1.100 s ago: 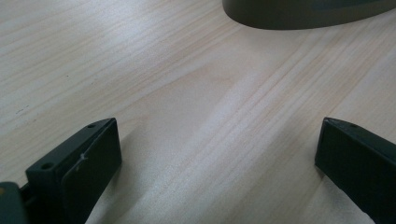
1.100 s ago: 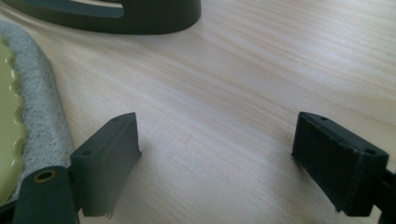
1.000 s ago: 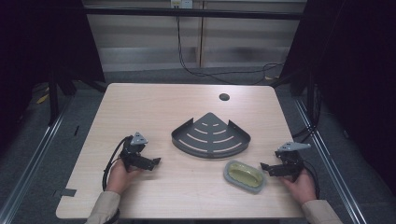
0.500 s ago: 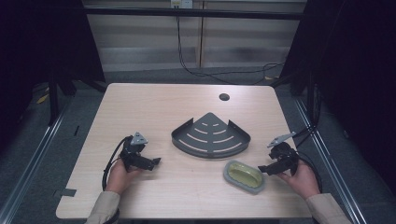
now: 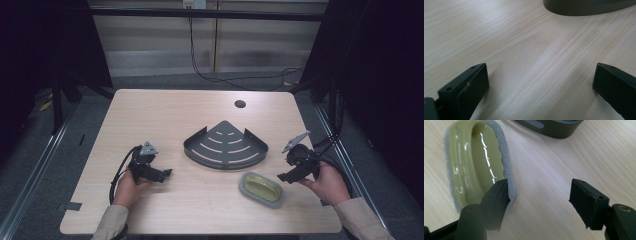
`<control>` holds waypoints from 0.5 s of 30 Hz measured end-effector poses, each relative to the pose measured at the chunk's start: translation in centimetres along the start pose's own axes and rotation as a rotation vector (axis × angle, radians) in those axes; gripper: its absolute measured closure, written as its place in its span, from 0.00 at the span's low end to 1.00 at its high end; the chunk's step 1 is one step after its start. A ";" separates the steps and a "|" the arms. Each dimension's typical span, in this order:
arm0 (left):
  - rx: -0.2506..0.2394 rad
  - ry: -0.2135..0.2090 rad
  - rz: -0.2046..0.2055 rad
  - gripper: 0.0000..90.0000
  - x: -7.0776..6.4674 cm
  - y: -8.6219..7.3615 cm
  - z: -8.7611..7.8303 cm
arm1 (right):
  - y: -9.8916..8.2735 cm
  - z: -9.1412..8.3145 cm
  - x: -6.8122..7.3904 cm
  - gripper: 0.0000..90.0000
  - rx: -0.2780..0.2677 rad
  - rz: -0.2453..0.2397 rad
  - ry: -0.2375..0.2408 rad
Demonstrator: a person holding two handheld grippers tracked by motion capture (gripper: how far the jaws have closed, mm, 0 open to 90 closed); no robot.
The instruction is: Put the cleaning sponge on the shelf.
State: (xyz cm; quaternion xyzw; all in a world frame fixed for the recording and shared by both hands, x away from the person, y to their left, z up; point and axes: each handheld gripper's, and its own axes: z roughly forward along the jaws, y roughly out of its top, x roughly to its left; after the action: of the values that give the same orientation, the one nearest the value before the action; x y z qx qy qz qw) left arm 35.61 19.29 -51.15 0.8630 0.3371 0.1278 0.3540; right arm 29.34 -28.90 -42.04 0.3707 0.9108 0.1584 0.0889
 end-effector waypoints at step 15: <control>0.000 0.000 0.000 0.00 0.0 0.0 0.0 | 2.4 -1.6 2.4 0.39 0.060 -0.109 0.037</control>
State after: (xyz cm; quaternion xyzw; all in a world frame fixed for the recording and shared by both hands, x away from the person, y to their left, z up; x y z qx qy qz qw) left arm 35.61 19.29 -51.14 0.8630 0.3372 0.1278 0.3539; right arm 28.76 -25.94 -39.79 0.3199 0.9356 0.1327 0.0692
